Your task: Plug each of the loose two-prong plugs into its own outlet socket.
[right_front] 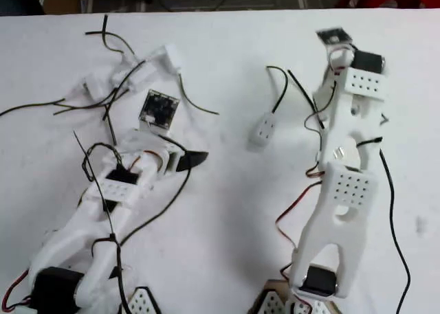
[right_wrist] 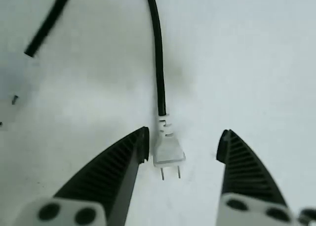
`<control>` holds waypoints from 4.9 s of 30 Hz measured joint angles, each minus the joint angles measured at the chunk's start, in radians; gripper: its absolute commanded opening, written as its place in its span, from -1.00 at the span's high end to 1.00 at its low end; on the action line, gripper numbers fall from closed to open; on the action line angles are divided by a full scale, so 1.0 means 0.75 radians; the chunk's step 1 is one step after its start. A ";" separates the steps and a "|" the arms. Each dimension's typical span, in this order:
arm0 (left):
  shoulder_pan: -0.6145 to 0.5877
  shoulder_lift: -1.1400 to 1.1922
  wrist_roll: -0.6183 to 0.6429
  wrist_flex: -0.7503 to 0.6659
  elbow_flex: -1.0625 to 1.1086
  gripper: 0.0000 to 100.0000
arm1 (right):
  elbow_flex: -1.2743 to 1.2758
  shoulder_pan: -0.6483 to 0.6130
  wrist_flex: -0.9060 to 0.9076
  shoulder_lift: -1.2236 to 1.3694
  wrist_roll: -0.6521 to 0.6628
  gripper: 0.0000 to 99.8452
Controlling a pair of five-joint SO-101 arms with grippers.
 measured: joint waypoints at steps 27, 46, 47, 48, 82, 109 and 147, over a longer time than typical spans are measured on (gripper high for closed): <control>0.000 0.000 0.000 0.000 0.000 0.09 | 0.012 0.115 -0.014 0.235 0.125 0.96; -0.082 0.000 0.039 -0.025 0.000 0.09 | 0.423 -0.585 0.008 -0.481 -0.624 0.96; -0.113 0.000 0.074 -0.025 0.000 0.09 | 0.434 -0.659 0.006 -0.487 -0.679 0.96; -0.147 0.000 0.115 -0.025 0.000 0.09 | 0.440 -0.726 -0.010 -0.487 -0.734 0.96; 0.004 0.295 0.393 -0.162 -0.243 0.10 | -0.194 -0.516 0.008 -0.070 -1.227 0.31; 0.174 1.182 0.254 1.090 -1.514 0.59 | -0.068 -0.241 0.008 -0.092 -1.090 0.31; 0.403 1.125 0.065 1.751 -2.453 0.95 | 0.051 -0.119 0.008 -0.092 -1.090 0.31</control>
